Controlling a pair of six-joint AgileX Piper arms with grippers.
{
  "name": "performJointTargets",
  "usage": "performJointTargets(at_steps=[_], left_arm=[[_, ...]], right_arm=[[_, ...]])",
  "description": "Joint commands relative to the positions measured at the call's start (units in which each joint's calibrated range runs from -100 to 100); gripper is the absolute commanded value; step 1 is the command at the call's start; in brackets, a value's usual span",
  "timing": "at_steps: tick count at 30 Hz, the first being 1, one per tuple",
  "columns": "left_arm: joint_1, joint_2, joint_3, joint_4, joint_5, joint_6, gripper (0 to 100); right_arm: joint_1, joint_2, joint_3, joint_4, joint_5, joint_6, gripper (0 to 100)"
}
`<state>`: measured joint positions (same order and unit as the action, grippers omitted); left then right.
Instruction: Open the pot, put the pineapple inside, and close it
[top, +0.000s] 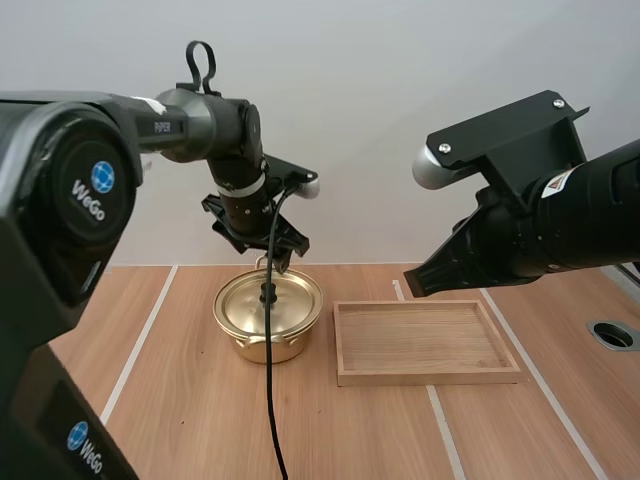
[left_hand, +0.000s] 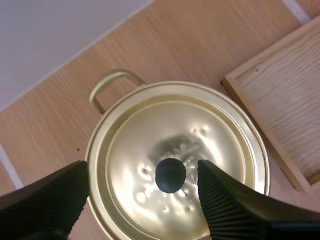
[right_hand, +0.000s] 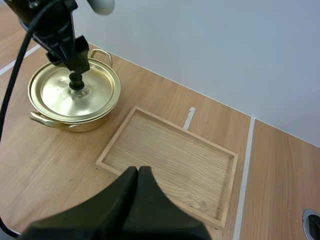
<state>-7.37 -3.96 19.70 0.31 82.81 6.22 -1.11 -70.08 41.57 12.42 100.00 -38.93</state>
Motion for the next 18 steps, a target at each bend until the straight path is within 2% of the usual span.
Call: performJointTargets(at_steps=[1, 12, 18], left_arm=[[-0.05, -4.5, -1.6, 0.5, 1.2, -1.5, 100], [-0.05, -18.3, -5.5, 1.3, 2.4, -8.3, 100], [-0.05, -26.0, -6.4, 5.2, 4.1, -13.4, 100]], right_arm=[[0.0, -0.6, 0.1, 0.1, 0.0, 0.2, 0], [0.0, -0.6, 0.1, 0.1, 0.0, 0.2, 0], [0.0, -0.6, 0.1, 0.1, 0.0, 0.2, 0]])
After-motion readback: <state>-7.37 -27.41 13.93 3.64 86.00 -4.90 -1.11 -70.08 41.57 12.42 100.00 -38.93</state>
